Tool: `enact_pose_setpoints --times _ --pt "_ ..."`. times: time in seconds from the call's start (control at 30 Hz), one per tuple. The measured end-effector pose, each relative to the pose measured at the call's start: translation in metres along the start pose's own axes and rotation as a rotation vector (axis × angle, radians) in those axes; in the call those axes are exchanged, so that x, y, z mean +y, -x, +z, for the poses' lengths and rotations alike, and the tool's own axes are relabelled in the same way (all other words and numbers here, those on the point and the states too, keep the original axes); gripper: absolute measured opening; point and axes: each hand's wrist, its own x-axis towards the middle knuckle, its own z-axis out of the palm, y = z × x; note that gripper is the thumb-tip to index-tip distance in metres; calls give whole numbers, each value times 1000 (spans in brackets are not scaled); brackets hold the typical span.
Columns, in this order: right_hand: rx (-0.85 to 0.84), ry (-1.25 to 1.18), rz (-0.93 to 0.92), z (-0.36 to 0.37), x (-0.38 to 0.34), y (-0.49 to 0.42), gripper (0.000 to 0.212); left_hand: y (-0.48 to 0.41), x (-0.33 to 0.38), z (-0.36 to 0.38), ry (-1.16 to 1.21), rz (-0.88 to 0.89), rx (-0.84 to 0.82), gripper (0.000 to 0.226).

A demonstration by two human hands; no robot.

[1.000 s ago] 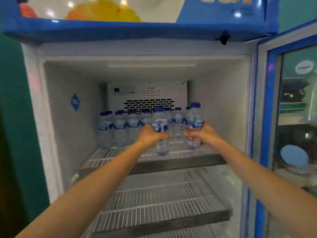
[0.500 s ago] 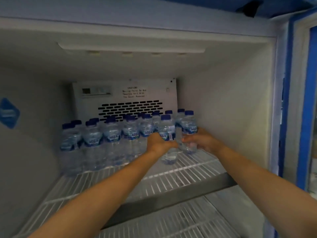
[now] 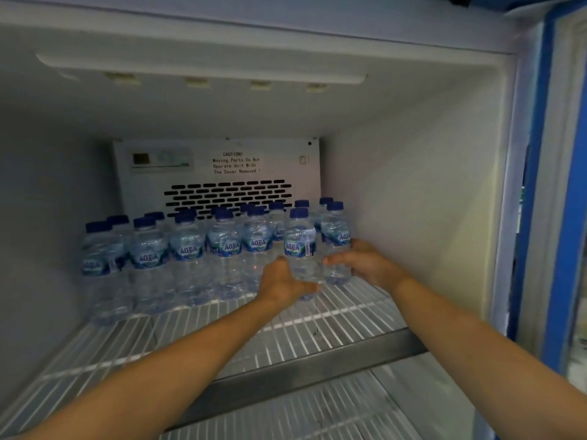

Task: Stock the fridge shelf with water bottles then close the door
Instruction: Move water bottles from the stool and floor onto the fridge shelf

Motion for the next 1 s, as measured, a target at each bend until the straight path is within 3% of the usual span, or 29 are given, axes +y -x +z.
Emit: enact_pose_setpoints --times 0.23,0.5,0.7,0.77,0.83,0.9,1.0 --pt "220 32 -20 1 2 -9 45 2 2 10 -97 -24 168 43" --pt "256 73 -11 1 8 -11 43 6 4 12 -343 41 237 42" --pt "243 184 32 -3 12 -16 57 14 14 0 -452 86 301 73" --pt "242 189 28 -3 13 -16 57 15 25 -13 -529 239 409 72" --pt "248 196 16 -2 13 -15 55 6 39 -30 -674 400 480 88" --pt "263 197 5 -1 10 -12 57 -9 54 -45 -808 417 390 105" --pt "282 205 -7 1 8 -9 57 -30 72 -58 -915 296 62 105"
